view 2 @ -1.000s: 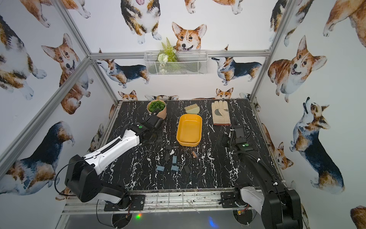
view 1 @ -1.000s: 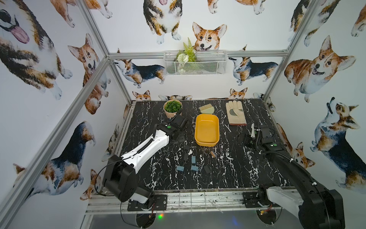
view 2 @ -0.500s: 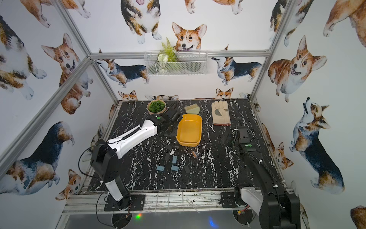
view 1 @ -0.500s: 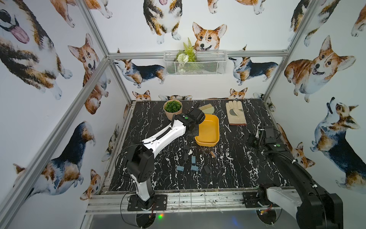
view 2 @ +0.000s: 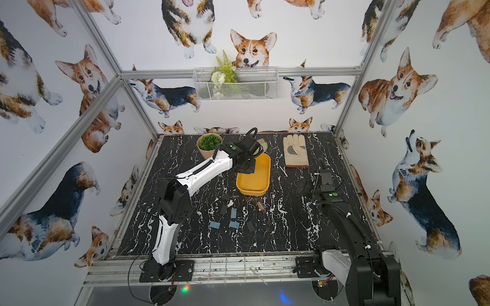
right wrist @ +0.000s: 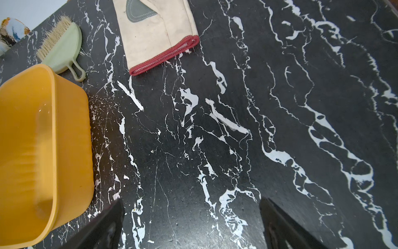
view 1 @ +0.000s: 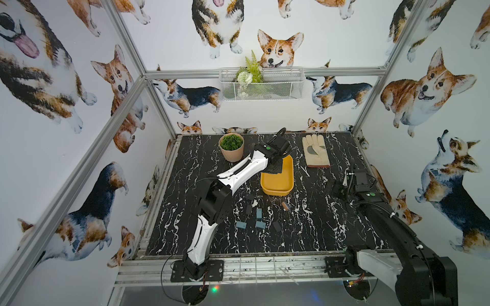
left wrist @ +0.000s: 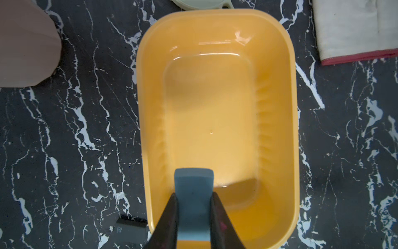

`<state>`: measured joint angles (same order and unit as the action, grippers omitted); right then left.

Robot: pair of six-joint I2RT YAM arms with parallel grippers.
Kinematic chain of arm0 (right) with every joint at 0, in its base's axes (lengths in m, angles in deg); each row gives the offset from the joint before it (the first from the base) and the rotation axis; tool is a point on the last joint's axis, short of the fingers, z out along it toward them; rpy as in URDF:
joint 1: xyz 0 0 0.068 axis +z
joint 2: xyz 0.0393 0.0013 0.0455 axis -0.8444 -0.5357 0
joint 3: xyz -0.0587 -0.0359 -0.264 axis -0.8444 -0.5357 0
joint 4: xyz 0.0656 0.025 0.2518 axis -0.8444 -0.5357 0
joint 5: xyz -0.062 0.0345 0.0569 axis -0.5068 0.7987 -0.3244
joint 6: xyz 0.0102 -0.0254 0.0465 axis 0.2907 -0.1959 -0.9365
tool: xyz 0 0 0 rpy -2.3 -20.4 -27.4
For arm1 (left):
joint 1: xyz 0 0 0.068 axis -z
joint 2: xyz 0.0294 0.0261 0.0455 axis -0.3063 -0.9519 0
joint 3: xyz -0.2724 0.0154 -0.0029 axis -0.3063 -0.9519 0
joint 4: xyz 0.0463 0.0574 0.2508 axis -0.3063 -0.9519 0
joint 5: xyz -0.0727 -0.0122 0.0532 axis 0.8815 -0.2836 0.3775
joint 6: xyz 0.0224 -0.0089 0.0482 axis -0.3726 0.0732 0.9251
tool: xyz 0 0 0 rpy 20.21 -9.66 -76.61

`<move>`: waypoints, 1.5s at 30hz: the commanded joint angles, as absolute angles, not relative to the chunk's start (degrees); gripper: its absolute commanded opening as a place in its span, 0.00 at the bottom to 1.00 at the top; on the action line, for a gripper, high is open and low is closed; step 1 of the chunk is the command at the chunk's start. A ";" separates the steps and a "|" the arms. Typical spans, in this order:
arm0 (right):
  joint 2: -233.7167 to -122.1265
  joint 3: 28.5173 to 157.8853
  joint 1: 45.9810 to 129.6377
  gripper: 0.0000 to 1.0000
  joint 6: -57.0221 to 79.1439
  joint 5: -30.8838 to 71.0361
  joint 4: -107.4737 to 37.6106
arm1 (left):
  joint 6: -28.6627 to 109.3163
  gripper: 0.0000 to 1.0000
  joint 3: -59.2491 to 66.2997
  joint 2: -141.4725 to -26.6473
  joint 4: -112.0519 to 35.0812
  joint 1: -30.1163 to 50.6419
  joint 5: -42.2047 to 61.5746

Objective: Put the eraser in the storage box
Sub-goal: Place the eraser in the storage box.

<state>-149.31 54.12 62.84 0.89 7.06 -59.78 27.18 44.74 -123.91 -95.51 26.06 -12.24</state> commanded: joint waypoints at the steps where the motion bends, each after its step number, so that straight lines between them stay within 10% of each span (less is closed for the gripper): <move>1: -149.50 53.89 62.75 0.99 -0.12 7.81 -59.32 | 28.32 0.18 47.08 -126.35 -99.22 26.53 -12.07; 45: -149.65 52.19 62.70 0.99 -0.56 8.96 -58.21 | 23.53 0.18 40.54 -134.48 -94.09 27.36 -13.35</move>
